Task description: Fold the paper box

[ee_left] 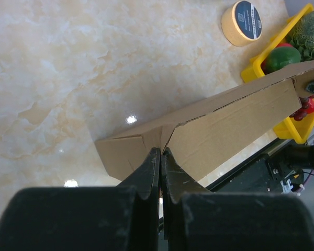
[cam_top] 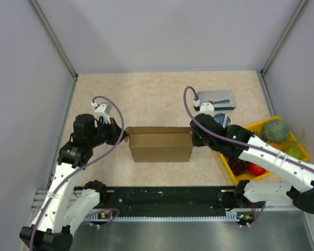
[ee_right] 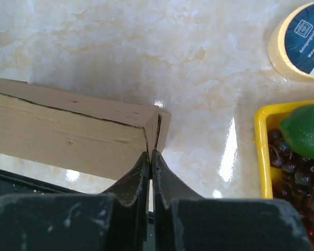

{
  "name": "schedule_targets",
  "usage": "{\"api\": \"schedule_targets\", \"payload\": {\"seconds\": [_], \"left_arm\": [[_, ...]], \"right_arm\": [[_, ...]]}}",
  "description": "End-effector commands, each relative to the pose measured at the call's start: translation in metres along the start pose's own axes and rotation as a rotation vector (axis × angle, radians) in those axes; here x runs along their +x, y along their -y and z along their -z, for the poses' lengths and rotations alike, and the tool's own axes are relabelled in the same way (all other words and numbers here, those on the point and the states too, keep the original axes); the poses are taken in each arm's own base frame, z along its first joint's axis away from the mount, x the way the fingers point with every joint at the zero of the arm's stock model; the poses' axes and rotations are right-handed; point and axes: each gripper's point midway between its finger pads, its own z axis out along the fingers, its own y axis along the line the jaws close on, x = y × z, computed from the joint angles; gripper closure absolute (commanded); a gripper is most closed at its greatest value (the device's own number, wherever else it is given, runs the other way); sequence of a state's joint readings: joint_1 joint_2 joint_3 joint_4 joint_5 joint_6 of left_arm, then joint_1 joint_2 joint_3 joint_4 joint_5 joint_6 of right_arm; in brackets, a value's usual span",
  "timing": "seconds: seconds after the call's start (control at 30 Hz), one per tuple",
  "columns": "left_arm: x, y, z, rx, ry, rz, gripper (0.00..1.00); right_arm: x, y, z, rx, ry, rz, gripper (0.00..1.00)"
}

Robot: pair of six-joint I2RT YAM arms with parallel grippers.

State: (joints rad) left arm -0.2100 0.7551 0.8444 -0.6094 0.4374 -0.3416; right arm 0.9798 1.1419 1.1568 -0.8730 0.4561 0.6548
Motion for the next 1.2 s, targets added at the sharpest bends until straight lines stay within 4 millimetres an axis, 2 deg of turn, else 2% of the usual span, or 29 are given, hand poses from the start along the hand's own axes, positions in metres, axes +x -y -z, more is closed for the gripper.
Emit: {"api": "schedule_targets", "payload": {"seconds": [0.0, 0.1, 0.33, 0.67, 0.77, 0.9, 1.17], "left_arm": [[-0.001, 0.006, 0.002, 0.028, 0.005, 0.007, 1.0], [0.004, 0.005, 0.0, 0.035, -0.008, 0.016, 1.0], [0.0, 0.011, 0.002, 0.041, 0.014, 0.094, 1.0], [0.004, 0.008, -0.001, -0.06, 0.039, 0.204, 1.0], [0.01, 0.013, -0.004, -0.077, 0.037, 0.206, 1.0], [0.009, 0.002, -0.005, -0.17, 0.082, 0.159, 1.0], [0.025, -0.003, -0.01, -0.183, 0.049, 0.159, 1.0]], "right_arm": [[0.022, 0.022, 0.001, 0.039, -0.042, 0.133, 1.0], [0.025, 0.018, -0.004, 0.02, -0.044, 0.148, 1.0], [0.031, 0.007, -0.006, 0.005, -0.061, -0.005, 1.0], [0.037, -0.003, -0.01, 0.016, -0.067, -0.009, 1.0], [0.037, -0.003, -0.01, 0.021, -0.061, -0.019, 1.0], [0.037, -0.003, -0.01, 0.023, -0.059, -0.024, 1.0], [0.033, -0.003, -0.007, 0.016, -0.044, -0.03, 1.0]]}}
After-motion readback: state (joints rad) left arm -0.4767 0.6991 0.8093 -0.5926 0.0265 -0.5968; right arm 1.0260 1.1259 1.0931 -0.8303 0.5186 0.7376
